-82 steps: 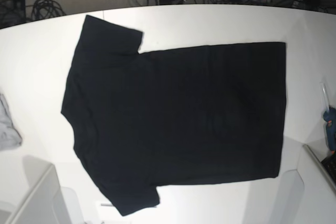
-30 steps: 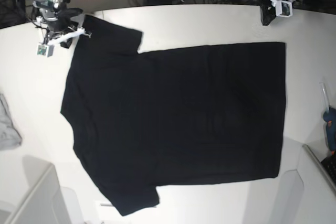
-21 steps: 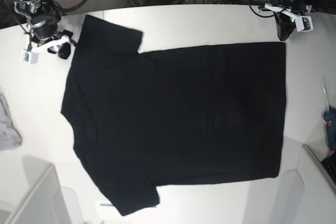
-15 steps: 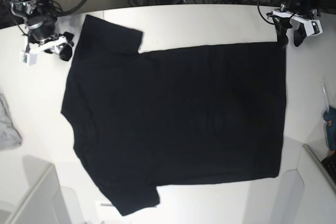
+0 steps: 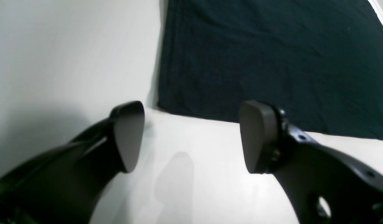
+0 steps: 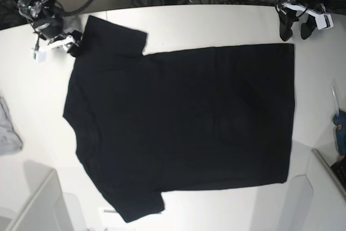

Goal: Fold the T-shirt properly
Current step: 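Move both grippers down to the shoulder corners of the black T-shirt, then close both grippers on the shirt's shoulder edges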

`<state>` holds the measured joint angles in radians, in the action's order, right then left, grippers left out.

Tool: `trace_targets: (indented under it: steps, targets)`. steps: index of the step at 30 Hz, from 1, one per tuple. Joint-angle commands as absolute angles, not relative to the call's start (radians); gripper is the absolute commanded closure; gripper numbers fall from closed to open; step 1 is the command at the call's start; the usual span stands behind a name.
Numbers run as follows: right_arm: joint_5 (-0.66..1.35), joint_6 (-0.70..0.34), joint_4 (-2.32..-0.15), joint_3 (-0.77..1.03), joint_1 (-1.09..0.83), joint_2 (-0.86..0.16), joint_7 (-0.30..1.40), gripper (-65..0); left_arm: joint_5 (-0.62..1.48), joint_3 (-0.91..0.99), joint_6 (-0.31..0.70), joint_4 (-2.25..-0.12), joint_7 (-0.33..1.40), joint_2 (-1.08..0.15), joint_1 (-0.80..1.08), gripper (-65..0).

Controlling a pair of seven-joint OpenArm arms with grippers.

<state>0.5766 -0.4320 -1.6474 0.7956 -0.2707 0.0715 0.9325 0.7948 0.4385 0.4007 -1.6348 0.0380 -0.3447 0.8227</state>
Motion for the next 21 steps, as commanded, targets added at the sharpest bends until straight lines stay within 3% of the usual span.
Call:
trace_targets:
  steps: [1,5,17,21]
  targets:
    - [0.564,-0.444,-1.638,0.78,-0.269,0.068,0.952,-39.2,0.809,0.447,0.406,-1.641,0.012,-0.355,0.823,-46.4]
    - [0.556,-0.518,-1.601,0.737,-0.272,0.067,0.951,-39.0,0.811,0.447,0.406,-1.615,0.012,-0.355,0.806,-46.4]
    - [0.556,-0.53,-1.563,0.731,-0.286,0.073,0.951,-38.9,0.814,0.443,0.406,-1.607,0.013,-0.325,0.76,-46.4]
    - [0.556,-0.53,-1.563,0.719,-0.291,0.071,0.952,-38.9,0.814,0.449,0.406,-1.596,0.133,-0.289,0.708,-46.4]
